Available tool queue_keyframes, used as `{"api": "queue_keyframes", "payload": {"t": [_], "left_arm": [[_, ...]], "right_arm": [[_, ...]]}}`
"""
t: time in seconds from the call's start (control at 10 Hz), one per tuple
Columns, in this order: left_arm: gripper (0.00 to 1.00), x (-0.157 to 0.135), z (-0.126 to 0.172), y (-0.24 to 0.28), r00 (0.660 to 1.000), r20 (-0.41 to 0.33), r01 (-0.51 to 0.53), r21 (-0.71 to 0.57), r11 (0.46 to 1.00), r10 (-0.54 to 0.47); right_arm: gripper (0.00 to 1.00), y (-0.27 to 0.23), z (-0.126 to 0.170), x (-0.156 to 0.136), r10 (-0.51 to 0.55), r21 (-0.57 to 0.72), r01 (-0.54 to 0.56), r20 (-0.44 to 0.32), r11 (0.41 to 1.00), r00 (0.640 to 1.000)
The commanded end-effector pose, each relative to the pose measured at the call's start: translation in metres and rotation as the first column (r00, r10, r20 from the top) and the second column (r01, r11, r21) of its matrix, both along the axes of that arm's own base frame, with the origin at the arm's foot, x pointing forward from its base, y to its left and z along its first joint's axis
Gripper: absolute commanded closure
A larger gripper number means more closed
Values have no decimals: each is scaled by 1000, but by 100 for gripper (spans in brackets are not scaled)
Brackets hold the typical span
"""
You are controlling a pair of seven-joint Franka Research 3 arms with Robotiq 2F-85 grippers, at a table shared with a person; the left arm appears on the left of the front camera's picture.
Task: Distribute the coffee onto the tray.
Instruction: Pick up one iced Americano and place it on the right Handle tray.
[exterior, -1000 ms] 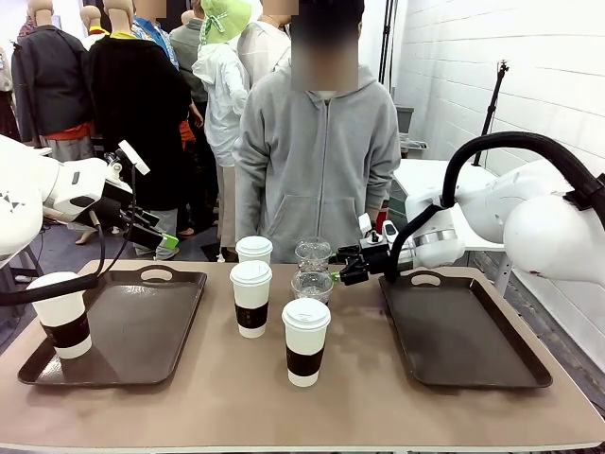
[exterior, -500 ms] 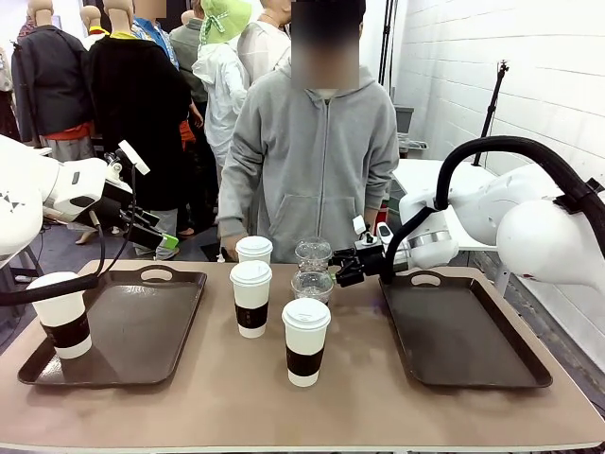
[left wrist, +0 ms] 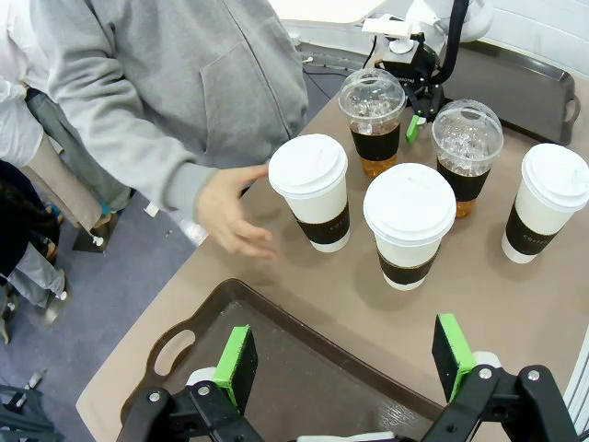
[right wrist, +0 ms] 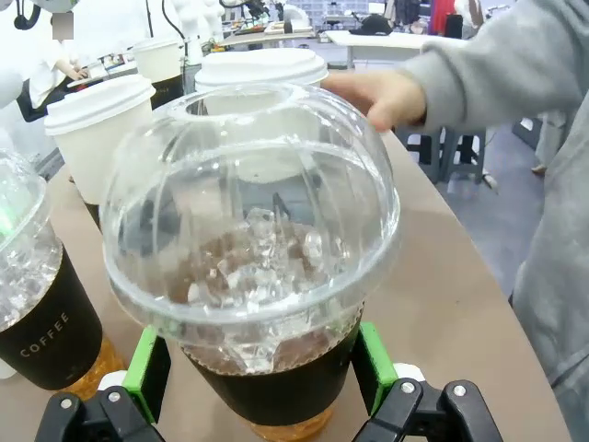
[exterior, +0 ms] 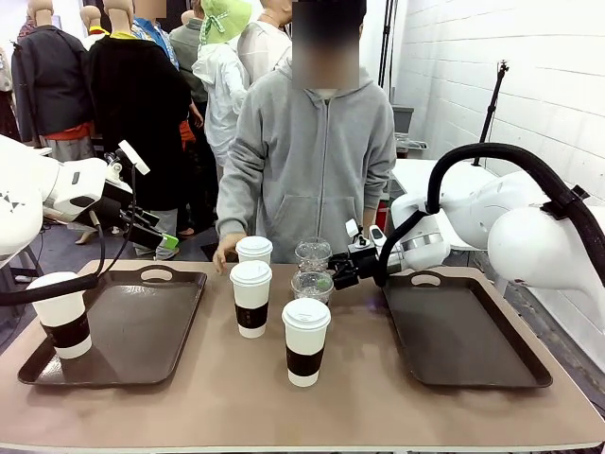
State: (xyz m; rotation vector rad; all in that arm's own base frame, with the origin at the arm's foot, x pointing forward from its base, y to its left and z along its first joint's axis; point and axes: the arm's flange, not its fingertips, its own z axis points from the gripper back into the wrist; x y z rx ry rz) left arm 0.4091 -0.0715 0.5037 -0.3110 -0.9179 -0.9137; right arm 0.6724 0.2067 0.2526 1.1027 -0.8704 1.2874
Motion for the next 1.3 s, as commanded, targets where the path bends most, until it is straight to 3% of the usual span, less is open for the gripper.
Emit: {"api": "queue_keyframes", "payload": {"t": [0.0,0.2,0.3,0.9,1.2], "left_arm": [[0,0,0,1,1000,-3,2,-5,1000,-2],[0,0,0,1,1000,-3,2,-5,1000,-2],[0,0,0,1,1000,-3,2,-5,1000,-2],[0,0,0,1,1000,-3,2,-5,1000,-2],[0,0,0,1,1000,-3,2,-5,1000,-2]], "right_arm": [[0,6,-1,10,20,9,-20,-22,1000,1000],[0,6,-2,11,20,-3,-20,-55,1000,998],[20,6,-1,11,9,6,-9,-59,1000,998],[20,1,1,11,-18,40,20,-56,999,998],[20,-12,20,8,-32,77,35,-36,996,999]]}}
